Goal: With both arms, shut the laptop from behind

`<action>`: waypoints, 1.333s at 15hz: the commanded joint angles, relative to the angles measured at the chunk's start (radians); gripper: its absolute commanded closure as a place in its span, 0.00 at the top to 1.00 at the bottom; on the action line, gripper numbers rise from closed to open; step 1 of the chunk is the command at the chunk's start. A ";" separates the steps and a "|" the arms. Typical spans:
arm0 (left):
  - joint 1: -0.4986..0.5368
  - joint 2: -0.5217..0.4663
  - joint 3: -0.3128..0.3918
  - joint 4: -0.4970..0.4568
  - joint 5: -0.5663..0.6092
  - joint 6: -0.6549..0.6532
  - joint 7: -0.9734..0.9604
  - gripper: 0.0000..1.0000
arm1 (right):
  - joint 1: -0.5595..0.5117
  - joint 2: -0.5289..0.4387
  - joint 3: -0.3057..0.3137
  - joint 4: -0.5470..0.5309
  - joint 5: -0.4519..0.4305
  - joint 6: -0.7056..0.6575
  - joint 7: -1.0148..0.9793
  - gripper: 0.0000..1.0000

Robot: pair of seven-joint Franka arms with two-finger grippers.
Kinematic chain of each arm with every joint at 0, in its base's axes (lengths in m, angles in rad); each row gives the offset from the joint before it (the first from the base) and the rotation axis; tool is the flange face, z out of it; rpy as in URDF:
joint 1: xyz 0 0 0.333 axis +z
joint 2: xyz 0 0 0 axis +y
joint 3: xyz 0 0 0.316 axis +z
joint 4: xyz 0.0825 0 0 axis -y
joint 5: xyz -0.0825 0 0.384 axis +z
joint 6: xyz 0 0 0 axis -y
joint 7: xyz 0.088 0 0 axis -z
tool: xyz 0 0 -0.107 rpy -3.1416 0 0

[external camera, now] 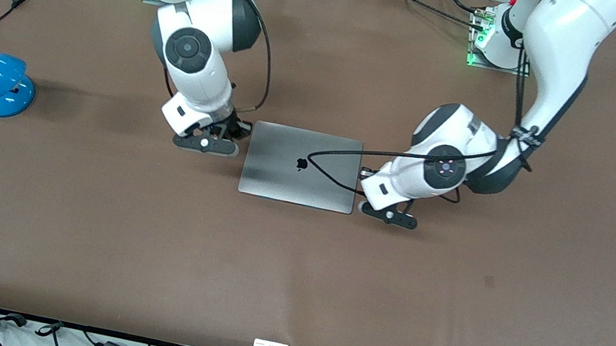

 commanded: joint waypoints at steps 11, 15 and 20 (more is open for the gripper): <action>0.296 -0.404 -0.023 -0.002 0.010 -0.385 0.037 0.42 | -0.240 -0.149 -0.146 0.250 -0.007 -0.534 -0.504 1.00; 0.371 -0.446 -0.013 0.096 -0.026 -0.538 0.037 0.69 | -0.483 -0.215 0.018 0.240 -0.031 -0.583 -0.555 1.00; 0.417 -0.464 -0.015 0.110 -0.045 -0.552 0.046 1.00 | -0.667 -0.308 0.145 0.207 -0.048 -0.588 -0.555 1.00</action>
